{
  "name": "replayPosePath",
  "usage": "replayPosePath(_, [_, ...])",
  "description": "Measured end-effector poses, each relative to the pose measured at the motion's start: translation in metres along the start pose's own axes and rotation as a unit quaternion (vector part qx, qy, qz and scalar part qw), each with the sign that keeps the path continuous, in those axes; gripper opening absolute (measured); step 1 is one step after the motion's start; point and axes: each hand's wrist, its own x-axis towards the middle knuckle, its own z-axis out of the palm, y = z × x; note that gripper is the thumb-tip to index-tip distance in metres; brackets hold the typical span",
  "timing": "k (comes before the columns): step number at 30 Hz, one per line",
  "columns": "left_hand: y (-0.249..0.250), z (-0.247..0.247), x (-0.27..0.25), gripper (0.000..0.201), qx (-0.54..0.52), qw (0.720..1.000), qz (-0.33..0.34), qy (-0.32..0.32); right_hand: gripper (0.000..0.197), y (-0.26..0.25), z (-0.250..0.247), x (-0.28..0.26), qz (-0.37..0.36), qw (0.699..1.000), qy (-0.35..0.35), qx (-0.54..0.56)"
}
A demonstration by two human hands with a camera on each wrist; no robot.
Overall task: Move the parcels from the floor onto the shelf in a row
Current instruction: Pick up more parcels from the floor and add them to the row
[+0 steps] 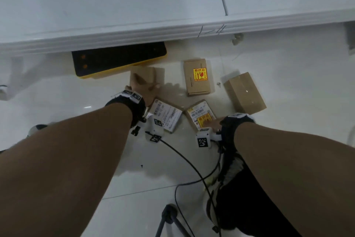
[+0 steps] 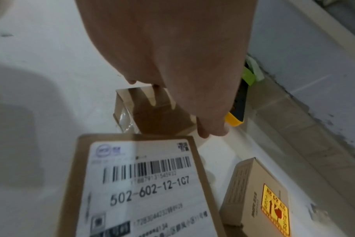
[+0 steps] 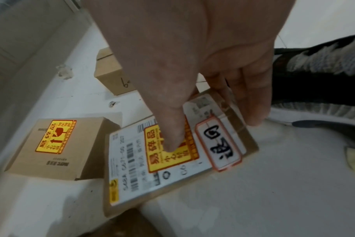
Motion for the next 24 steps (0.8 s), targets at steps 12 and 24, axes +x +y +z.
replayPosePath(12, [-0.052, 0.014, 0.008, 0.044, 0.019, 0.998, 0.0, 0.057, 0.089, 0.003, 0.019, -0.003, 0.065, 0.992, 0.105, -0.023])
replayPosePath(24, [-0.067, 0.011, -0.007, 0.02, -0.064, 0.994, -0.051, 0.074, 0.122, -0.017, 0.042, 0.03, 0.105, 0.98, 0.166, -0.016])
